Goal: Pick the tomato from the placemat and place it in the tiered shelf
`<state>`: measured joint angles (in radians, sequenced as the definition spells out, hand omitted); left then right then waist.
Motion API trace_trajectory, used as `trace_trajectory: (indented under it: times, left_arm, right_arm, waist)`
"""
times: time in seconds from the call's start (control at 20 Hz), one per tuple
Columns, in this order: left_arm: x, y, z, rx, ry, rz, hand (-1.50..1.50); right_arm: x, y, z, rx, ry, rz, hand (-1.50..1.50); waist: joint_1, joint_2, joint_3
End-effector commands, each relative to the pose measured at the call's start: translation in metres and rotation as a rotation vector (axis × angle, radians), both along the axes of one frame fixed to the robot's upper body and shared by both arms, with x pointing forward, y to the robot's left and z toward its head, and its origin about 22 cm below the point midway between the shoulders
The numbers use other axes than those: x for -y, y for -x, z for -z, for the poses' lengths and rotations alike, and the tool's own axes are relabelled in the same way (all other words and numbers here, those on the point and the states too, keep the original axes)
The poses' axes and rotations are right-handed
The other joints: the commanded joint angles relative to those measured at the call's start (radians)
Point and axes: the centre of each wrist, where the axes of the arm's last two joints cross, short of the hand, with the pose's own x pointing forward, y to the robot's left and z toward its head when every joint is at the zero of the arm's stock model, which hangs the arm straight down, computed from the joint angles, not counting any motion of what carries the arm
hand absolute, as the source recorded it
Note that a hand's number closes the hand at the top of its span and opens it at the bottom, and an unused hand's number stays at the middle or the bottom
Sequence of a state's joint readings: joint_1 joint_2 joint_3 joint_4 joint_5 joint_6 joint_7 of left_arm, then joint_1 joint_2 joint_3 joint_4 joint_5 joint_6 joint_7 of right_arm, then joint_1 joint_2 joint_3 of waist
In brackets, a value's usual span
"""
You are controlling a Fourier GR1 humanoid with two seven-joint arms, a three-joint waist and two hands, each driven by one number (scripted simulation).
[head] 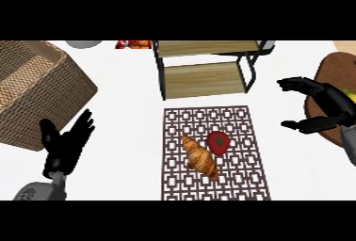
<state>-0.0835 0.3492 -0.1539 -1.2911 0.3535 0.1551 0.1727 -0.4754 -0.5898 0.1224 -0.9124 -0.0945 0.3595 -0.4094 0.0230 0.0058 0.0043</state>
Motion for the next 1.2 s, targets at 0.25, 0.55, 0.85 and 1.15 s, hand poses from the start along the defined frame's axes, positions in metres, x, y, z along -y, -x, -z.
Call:
trace_trajectory:
  times: [0.25,0.55,0.85,1.15]
  left_arm:
    - [0.000,0.008,-0.006,-0.056,0.006,-0.036,0.00]
    - [-0.008,0.013,-0.001,-0.045,0.002,-0.021,0.00]
    - [-0.009,0.011,0.008,-0.068,0.005,-0.032,0.00]
    - [0.007,0.008,0.008,-0.039,-0.023,-0.016,0.00]
  right_arm:
    - [-0.010,-0.014,-0.056,-0.073,0.117,-0.317,-1.50]
    - [-0.077,-0.010,-0.090,-0.101,0.301,-0.311,-1.50]
    - [-0.141,0.019,-0.097,-0.114,0.373,-0.195,-1.50]
    - [-0.186,0.016,-0.094,-0.154,0.522,-0.117,-1.50]
  waist:
    - [-0.022,-0.010,-0.005]
    - [-0.031,-0.013,-0.006]
    - [-0.036,-0.011,-0.006]
    - [-0.021,-0.006,-0.005]
